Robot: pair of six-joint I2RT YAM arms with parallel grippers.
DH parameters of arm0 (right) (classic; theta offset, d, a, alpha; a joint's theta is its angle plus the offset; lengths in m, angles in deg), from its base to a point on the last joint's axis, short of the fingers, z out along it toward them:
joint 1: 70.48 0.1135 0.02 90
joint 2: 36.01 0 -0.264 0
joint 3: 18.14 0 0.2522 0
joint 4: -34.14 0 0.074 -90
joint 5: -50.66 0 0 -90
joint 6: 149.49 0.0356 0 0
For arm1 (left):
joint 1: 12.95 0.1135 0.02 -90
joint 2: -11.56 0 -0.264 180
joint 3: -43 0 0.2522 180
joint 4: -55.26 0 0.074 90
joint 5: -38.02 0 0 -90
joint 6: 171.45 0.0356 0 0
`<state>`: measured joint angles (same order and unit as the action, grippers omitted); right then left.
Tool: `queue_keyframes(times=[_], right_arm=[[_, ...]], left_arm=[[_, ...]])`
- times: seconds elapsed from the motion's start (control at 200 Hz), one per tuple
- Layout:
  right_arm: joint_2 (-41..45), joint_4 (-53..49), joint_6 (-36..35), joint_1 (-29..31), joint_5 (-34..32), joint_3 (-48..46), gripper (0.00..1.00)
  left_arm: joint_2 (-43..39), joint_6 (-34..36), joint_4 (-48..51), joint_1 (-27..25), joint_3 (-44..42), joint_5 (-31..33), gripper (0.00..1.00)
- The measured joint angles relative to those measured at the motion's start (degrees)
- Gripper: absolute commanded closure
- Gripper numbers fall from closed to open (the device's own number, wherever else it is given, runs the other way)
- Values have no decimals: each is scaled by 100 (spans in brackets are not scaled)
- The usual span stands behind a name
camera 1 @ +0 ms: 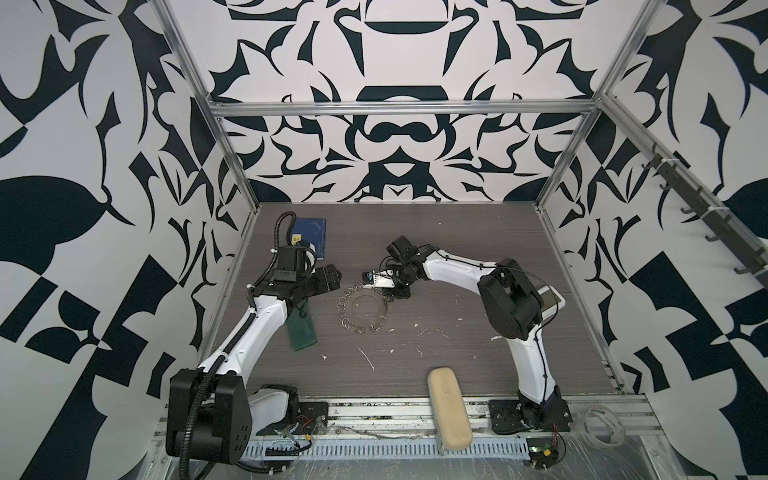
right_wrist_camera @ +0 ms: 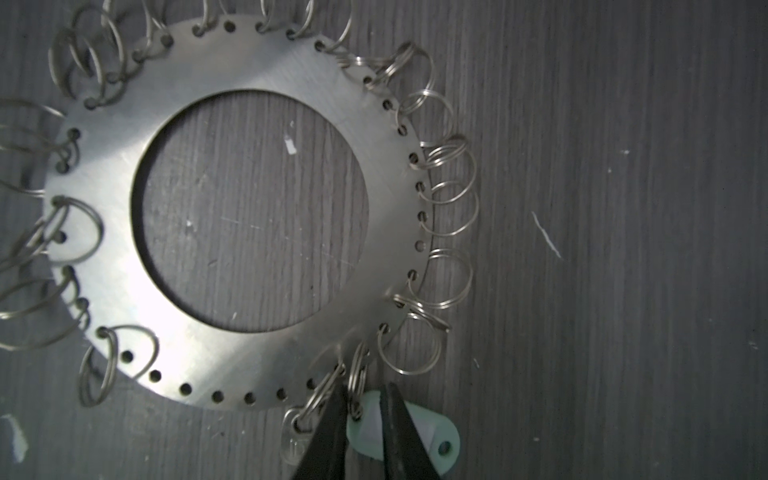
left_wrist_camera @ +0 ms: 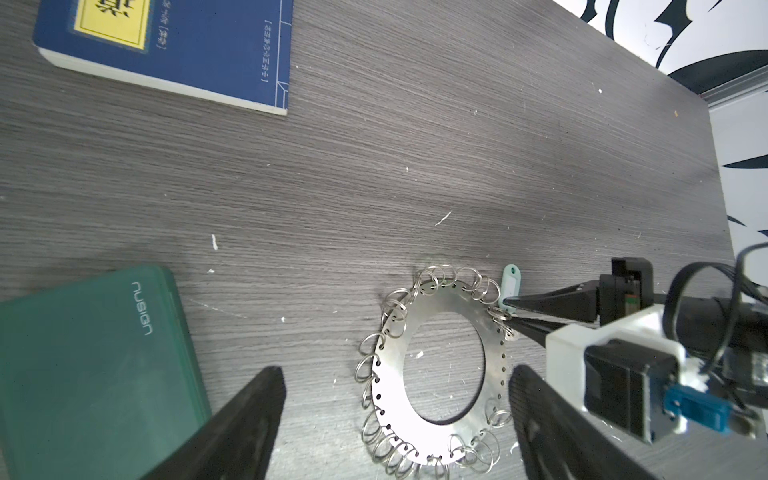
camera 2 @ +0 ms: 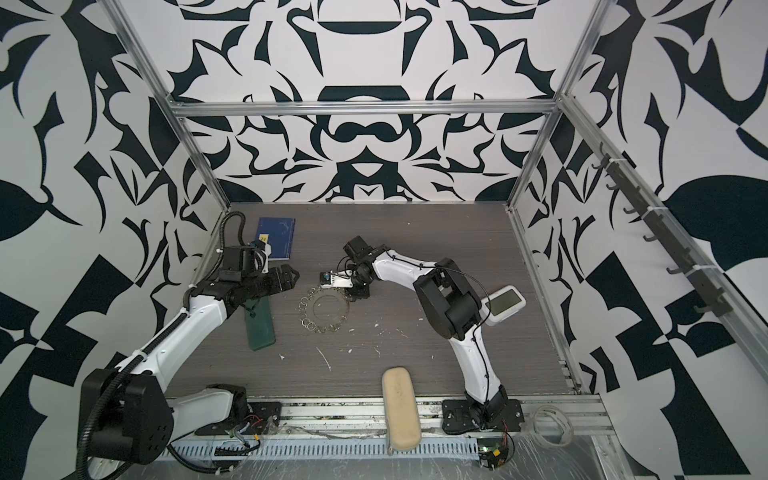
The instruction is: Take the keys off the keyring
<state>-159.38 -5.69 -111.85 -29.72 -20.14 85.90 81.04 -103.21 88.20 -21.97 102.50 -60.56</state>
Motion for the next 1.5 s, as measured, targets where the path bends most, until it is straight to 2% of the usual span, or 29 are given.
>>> queue_keyframes(times=[0.085, 0.145, 0.385, 0.485, 0.505, 0.575, 0.825, 1.025, 1.115, 1.37, 1.5], right_arm=[[-37, -9, 9, 0, 20, 31, 90], [-46, -22, -13, 0, 35, 33, 100], [-39, -63, 72, 0, 125, 48, 100], [42, -260, 195, 0, 275, 57, 100], [61, -330, 229, 0, 308, 66, 100], [223, -570, 367, 0, 446, 74, 100], [1773, -240, 907, 0, 905, -1014, 100], [3042, 846, 1224, 0, 1128, -2487, 100], [3585, 1274, 1279, 0, 1191, -3163, 100], [4629, 1523, 1130, 37, 1217, -3650, 100], [4990, 1515, 953, 50, 1209, -3700, 100]], left_arm=[[-7, 33, 2, 0, 0, 17, 12], [-11, 42, 2, 0, 0, 20, 12], [-68, 236, -9, 0, -57, -170, 14], [-201, 520, -7, 0, -127, -590, 14], [-232, 588, -7, 0, -129, -706, 19], [-398, 811, -11, 0, -129, -1088, 22], [-1801, 1019, -581, -35, -603, -2170, 24], [-2924, 909, -1867, -72, -1646, -3327, 23], [-3254, 918, -2260, -111, -2017, -3689, 28], [-3147, 1554, -2286, -463, -1875, -4100, 51], [-2767, 2277, -2288, -1110, -1742, -3995, 52]])
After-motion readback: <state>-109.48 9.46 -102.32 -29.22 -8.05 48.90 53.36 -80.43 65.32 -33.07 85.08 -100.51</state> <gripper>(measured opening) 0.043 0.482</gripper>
